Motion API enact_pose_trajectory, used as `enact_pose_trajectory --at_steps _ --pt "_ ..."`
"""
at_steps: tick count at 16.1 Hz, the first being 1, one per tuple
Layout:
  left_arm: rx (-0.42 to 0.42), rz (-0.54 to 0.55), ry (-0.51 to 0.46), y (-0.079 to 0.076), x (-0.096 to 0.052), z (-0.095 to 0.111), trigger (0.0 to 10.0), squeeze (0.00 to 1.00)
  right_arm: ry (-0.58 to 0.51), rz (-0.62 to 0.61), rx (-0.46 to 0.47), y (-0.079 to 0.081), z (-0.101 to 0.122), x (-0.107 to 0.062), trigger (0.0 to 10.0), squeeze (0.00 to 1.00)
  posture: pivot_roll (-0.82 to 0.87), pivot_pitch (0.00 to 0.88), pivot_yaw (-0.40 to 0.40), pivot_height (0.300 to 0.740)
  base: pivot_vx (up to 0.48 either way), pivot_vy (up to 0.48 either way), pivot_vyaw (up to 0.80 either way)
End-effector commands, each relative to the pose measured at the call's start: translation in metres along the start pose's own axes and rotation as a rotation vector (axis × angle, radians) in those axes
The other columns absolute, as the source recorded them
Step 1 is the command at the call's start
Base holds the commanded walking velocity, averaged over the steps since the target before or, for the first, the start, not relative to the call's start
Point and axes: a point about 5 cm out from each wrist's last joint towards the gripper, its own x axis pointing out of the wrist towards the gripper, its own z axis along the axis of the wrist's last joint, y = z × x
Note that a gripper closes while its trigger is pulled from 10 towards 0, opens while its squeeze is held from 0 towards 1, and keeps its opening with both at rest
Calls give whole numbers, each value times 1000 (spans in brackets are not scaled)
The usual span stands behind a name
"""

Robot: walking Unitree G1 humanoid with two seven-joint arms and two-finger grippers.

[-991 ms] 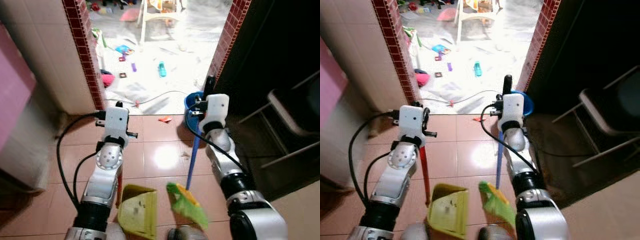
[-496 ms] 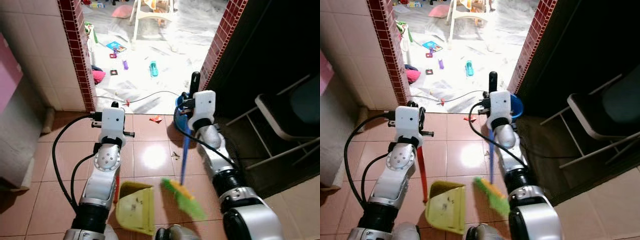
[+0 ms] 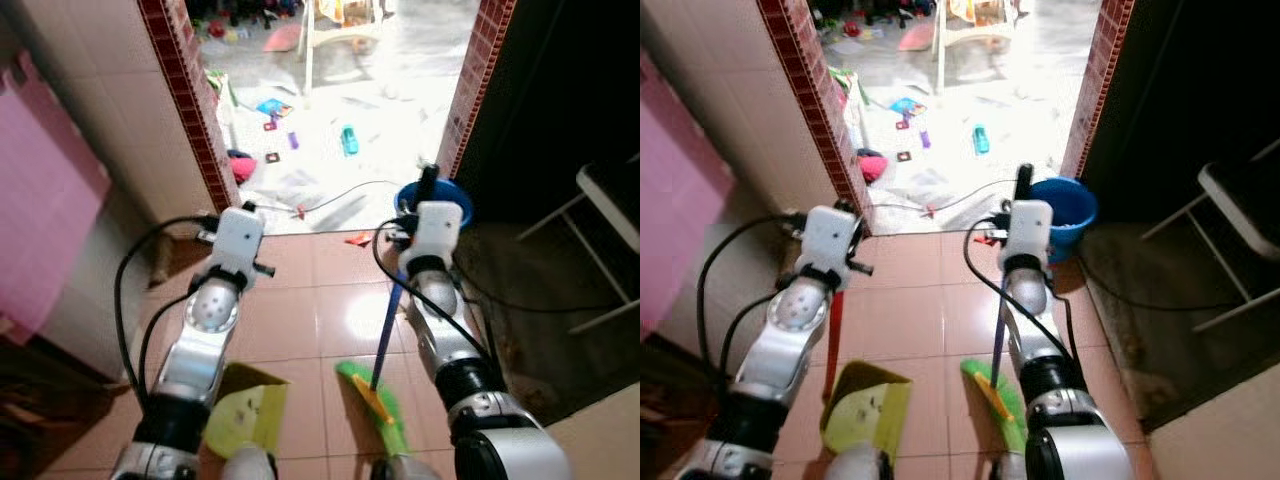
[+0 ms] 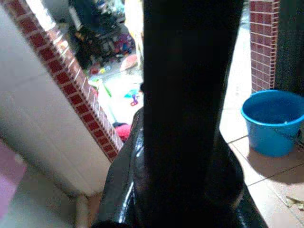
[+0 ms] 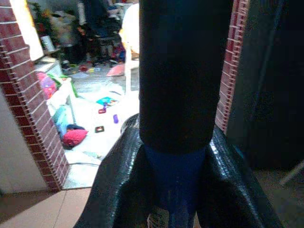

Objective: Sweep floor

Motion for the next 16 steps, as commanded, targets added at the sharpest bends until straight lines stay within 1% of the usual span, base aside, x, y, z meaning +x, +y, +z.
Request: enact_pose_trajectory --at_steps 1,2,3,5,6,7,8,10,13,16 --pt "17 -16 -49 -1 7 13 10000 0 -37 -17 27 0 8 2 10000 0 -2 0 122 740 0 0 0" --pt "15 -21 -62 -3 8 16 10000 0 -33 -27 26 -3 7 2 10000 0 -6 0 120 740 0 0 0" --pt "-6 -32 -69 -4 7 17 10000 0 -35 -33 25 -6 8 2 10000 0 -14 0 113 740 0 0 -800" --pt "-56 -1 -75 -1 5 15 10000 0 -44 -34 11 -12 10 1 10000 0 -31 0 81 740 0 0 -800" --pt "-67 7 -77 0 4 15 10000 0 -45 -33 9 -13 10 0 10000 0 -31 0 81 740 0 0 -800" --pt "-74 36 -90 4 3 16 10000 0 -50 -30 5 -14 12 1 10000 0 -36 0 70 740 315 0 -800" --pt "-74 38 -92 4 3 16 10000 0 -51 -29 4 -14 13 1 10000 0 -36 0 69 740 371 0 -800" --pt "-67 63 -98 9 4 15 10000 0 -52 -23 5 -12 14 0 10000 0 -40 0 62 740 401 266 0" --pt "-76 137 -87 19 8 11 10000 0 -59 16 0 -6 18 1 10000 0 -51 0 31 740 390 279 0" --pt "-92 183 -87 20 10 11 10000 0 -86 49 -19 -2 26 4 10000 0 -57 0 14 740 346 331 0"
